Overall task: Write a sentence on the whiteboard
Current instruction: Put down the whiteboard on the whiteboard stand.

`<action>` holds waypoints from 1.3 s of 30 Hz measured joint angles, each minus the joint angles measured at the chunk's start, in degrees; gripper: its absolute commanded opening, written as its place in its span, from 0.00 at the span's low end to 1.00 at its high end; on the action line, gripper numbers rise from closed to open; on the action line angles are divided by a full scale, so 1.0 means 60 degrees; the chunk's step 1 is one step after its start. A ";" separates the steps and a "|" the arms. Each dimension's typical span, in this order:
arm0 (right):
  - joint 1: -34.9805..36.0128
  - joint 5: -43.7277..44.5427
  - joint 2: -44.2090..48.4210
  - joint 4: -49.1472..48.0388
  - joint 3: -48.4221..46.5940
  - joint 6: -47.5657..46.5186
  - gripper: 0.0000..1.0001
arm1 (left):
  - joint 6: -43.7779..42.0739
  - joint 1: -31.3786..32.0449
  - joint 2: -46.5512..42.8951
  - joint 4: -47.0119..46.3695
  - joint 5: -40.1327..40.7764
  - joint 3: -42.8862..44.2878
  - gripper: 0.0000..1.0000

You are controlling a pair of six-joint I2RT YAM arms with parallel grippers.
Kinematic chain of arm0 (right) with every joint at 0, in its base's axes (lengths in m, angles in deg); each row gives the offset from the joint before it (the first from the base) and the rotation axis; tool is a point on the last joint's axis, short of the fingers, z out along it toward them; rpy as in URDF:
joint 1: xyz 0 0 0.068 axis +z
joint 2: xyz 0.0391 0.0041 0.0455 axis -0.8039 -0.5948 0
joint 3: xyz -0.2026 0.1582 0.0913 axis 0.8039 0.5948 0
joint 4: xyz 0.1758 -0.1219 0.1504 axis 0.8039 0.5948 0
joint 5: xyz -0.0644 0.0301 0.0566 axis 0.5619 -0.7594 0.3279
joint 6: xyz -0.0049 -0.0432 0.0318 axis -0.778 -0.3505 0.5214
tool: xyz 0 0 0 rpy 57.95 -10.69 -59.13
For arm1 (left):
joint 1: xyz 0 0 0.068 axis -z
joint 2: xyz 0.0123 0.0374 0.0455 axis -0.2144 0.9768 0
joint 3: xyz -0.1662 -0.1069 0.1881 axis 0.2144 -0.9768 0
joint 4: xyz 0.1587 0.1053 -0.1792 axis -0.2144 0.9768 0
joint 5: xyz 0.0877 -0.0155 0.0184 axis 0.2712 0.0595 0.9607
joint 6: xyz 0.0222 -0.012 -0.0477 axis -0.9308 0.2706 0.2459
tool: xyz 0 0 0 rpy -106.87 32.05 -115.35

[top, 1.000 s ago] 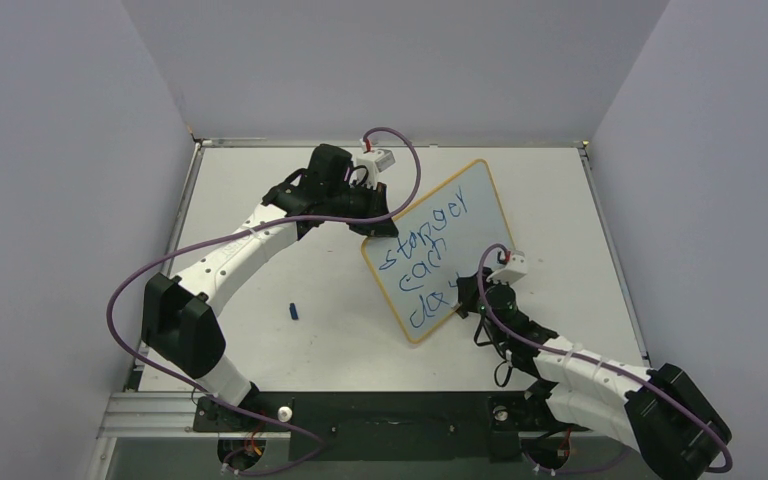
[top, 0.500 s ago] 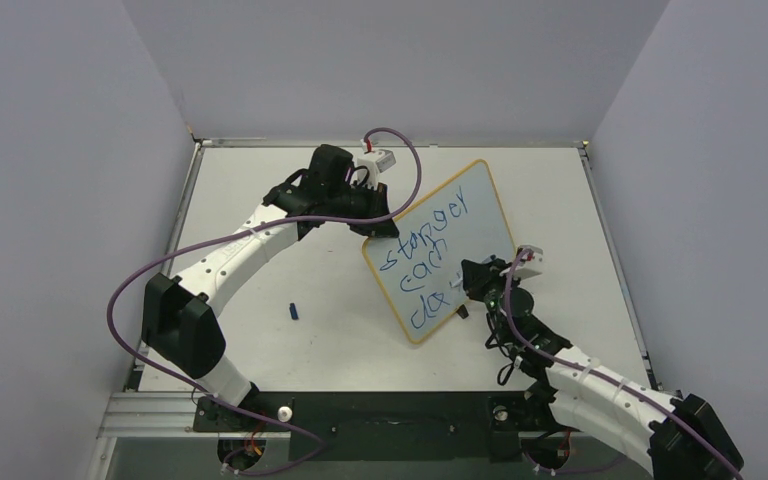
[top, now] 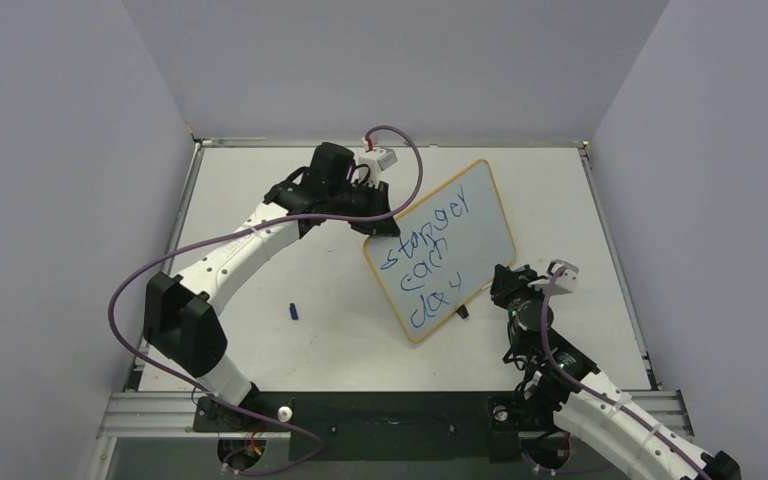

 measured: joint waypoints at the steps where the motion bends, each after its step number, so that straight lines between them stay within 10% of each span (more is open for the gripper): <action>1: 0.0000 0.0226 0.0033 0.0324 -0.0098 -0.0033 0.00 | -0.0004 0.0004 0.0040 0.0036 -0.0011 0.0087 0.00; 23: -0.0025 0.2295 0.1315 0.2856 -0.0954 -0.0608 0.00 | 0.0699 0.0189 0.0532 -0.0299 0.0193 0.0426 0.00; 39: -0.0029 0.2393 0.1555 0.3122 -0.0954 -0.0535 0.00 | 0.0153 0.0175 0.0415 -0.0295 0.2087 -0.0634 0.26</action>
